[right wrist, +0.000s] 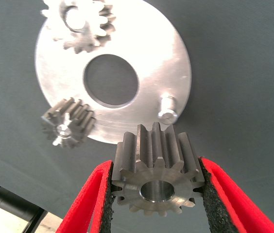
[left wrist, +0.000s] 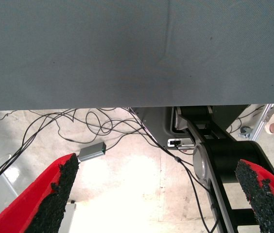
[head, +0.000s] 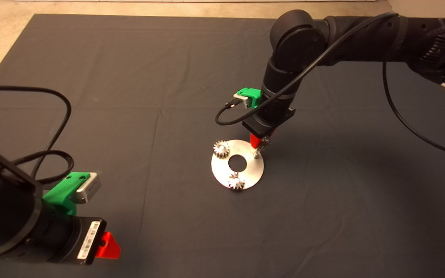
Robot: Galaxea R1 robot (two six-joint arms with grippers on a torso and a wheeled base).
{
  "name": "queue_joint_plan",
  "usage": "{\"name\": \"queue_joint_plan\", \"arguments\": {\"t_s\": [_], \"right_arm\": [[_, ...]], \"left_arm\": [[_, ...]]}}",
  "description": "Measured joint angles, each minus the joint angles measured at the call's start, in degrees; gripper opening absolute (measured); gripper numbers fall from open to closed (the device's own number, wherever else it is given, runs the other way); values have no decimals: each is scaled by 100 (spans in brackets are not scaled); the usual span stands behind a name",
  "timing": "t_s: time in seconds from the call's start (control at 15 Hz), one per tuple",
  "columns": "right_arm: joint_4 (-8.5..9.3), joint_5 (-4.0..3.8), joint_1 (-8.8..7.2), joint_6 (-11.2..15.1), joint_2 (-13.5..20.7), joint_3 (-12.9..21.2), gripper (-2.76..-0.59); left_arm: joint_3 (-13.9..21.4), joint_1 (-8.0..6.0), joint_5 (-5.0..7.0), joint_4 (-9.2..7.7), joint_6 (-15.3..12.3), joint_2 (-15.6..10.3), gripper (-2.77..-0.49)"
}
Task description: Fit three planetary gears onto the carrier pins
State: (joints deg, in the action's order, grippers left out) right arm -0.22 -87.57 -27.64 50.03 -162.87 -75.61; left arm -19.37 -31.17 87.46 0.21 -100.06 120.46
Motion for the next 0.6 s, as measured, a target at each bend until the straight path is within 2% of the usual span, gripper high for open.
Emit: {"name": "queue_joint_plan", "arguments": {"t_s": [0.4, 0.6], "right_arm": [[-173, 2, 5, 44, -16, 163, -226], [-429, 2, 18, 46, -16, 173, -226]], "left_arm": [[0, 0, 0, 0, 0, -2, -93], [0, 0, -2, 0, 0, 0, -93]]}}
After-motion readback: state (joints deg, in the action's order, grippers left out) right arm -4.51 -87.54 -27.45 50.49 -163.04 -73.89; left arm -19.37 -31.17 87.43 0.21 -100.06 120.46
